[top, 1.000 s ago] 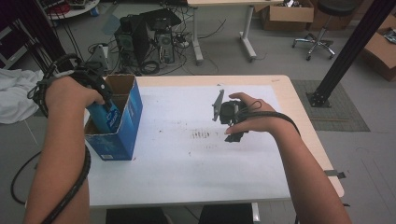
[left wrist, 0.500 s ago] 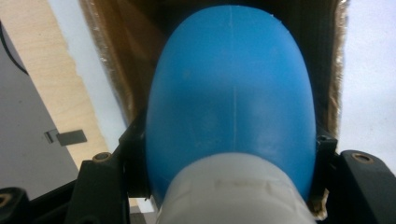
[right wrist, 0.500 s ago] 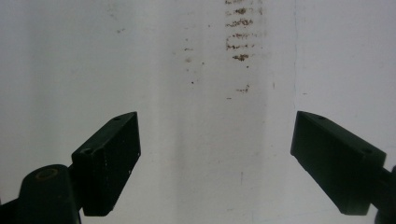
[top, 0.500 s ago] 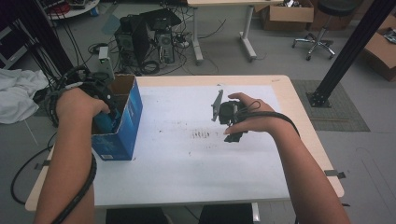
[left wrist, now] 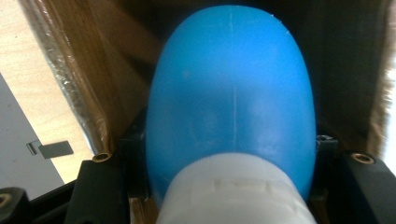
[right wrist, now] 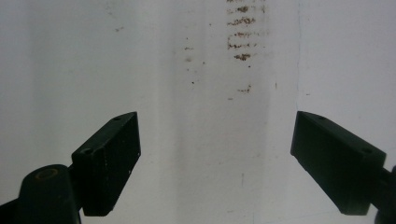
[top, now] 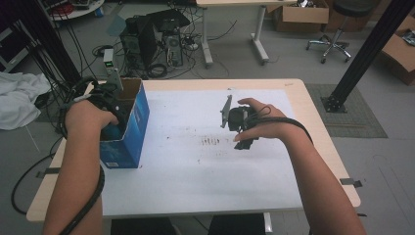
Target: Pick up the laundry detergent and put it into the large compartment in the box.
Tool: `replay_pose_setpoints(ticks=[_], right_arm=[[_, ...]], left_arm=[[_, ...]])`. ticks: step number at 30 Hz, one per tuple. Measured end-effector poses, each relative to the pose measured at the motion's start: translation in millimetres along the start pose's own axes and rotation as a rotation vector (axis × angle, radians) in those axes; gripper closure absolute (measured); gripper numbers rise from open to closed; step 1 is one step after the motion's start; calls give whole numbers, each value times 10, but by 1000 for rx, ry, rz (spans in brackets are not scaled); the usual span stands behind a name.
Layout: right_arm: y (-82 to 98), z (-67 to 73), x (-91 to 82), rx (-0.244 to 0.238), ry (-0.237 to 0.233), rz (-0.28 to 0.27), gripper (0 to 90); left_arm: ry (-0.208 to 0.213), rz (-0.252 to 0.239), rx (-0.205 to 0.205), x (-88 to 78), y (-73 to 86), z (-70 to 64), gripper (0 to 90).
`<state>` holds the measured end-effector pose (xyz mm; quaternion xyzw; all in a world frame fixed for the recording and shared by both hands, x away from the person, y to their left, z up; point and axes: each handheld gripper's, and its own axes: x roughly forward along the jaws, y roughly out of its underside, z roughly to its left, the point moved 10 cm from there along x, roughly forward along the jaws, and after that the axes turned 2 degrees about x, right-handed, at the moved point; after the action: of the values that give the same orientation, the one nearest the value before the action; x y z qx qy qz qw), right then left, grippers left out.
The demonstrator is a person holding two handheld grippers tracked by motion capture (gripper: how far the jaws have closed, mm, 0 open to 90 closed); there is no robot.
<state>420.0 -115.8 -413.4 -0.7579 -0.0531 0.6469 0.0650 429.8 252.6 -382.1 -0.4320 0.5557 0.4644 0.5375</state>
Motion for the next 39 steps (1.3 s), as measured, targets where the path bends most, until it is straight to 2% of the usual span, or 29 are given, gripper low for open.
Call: replay_pose_setpoints(ticks=[3,10,15,17,22,24,34,39], right_arm=[[6,1,-6,-1,0,0,161],[35,3,-29,8,4,2,161],[44,7,-41,12,6,2,160],[49,10,-43,12,6,4,161],[53,16,-49,12,7,6,161],[50,17,-50,12,7,4,161],[30,31,-44,7,7,5,161],[33,33,-44,8,8,6,161]], left_arm=[[4,-11,-11,36,-14,9,383],[9,-6,-6,45,-12,15,381],[-8,9,21,41,-3,-2,380],[-7,3,16,43,-9,-4,379],[1,-2,10,41,-5,-7,376],[16,-4,16,41,-3,-19,371],[7,-22,11,7,2,-16,323],[-9,-25,25,-18,-2,-24,319]])
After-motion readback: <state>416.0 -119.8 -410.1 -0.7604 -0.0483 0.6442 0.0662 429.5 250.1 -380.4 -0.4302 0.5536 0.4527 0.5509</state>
